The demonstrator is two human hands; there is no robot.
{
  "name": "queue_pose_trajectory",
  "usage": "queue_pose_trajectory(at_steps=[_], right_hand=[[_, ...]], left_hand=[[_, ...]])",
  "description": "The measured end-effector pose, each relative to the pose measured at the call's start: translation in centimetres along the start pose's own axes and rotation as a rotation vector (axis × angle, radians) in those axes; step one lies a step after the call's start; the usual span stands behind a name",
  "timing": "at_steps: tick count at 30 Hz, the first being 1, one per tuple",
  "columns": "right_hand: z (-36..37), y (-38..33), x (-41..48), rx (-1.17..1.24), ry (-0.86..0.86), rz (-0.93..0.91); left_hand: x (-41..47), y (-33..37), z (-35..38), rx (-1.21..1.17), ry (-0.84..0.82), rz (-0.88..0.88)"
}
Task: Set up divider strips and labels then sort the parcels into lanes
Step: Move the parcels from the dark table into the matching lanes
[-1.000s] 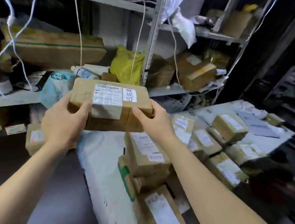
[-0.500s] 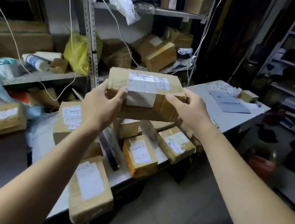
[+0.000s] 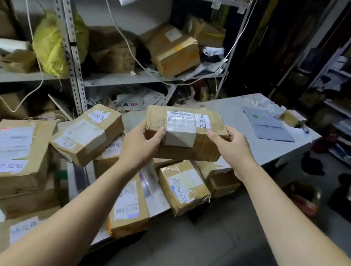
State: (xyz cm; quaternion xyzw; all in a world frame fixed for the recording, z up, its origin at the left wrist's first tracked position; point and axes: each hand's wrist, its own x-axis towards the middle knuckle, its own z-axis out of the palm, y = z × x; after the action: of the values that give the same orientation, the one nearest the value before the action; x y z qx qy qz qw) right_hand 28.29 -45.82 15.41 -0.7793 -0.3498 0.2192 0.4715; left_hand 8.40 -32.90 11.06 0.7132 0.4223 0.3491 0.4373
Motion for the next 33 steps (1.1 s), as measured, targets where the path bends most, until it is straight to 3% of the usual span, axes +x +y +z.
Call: queue_pose_trajectory(at_steps=[8, 18, 25, 33], right_hand=[[1.3, 3.4, 8.0, 0.004, 0.043, 0.142], [7.1, 8.8, 14.1, -0.108, -0.157, 0.229], [7.4, 9.1, 16.4, -0.289, -0.223, 0.153], [5.8, 6.7, 17.0, -0.541, -0.209, -0.029]], left_hand=[[8.2, -2.6, 3.7, -0.082, -0.022, -0.145], [16.5, -7.3, 6.2, 0.112, -0.111, -0.290], [16.8, -9.6, 6.8, 0.234, -0.125, -0.312], [16.3, -5.1, 5.7, 0.555, -0.055, -0.245]])
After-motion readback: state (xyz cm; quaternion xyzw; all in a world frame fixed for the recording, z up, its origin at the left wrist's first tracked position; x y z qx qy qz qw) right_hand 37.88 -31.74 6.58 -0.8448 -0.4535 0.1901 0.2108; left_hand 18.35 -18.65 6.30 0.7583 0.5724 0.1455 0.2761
